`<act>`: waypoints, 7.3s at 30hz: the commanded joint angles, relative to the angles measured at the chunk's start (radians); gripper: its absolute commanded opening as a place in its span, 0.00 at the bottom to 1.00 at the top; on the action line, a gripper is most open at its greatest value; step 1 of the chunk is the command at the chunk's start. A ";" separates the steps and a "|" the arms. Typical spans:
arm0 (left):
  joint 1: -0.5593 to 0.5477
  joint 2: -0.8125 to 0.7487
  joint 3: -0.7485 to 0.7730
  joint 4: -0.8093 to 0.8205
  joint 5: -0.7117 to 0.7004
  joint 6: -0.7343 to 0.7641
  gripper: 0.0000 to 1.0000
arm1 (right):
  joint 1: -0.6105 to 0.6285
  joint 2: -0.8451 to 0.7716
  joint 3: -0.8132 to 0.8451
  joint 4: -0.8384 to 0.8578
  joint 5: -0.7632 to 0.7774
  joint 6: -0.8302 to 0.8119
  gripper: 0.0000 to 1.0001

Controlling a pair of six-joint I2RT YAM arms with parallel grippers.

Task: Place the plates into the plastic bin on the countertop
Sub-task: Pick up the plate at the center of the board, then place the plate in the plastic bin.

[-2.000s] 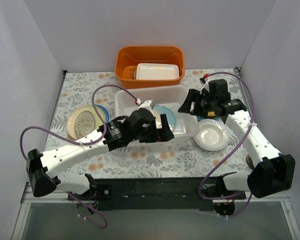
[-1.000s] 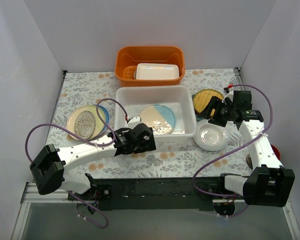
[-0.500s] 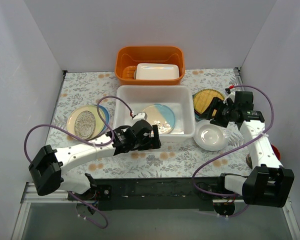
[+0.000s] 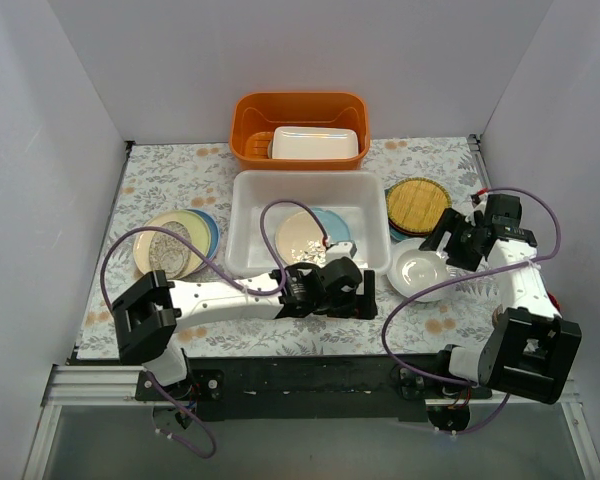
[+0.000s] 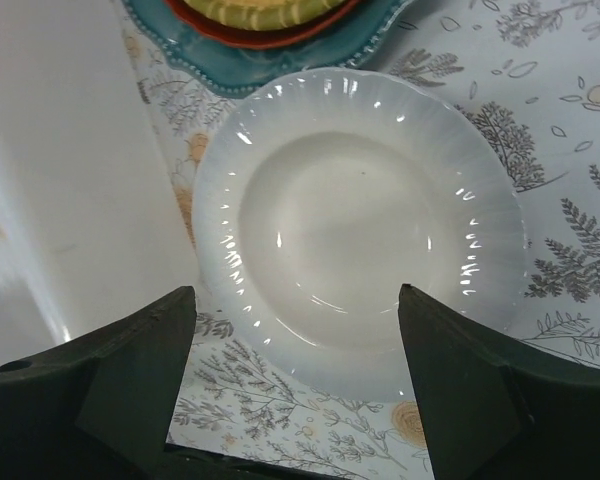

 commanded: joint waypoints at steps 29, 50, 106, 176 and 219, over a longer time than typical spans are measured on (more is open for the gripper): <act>-0.047 -0.019 -0.025 0.065 0.066 -0.011 0.98 | -0.077 0.227 -0.010 0.201 0.176 -0.068 0.96; -0.047 -0.030 -0.059 0.094 0.075 -0.033 0.98 | -0.126 0.193 -0.216 0.261 0.055 -0.019 0.84; -0.047 -0.142 -0.067 0.010 0.006 -0.081 0.98 | -0.212 -0.114 -0.064 0.056 -0.048 0.041 0.01; 0.213 -0.350 0.061 -0.332 -0.019 -0.038 0.98 | 0.208 -0.203 0.186 0.030 -0.109 0.249 0.01; 0.397 -0.343 0.133 -0.429 0.082 0.022 0.98 | 0.652 0.192 0.201 0.370 0.039 0.395 0.01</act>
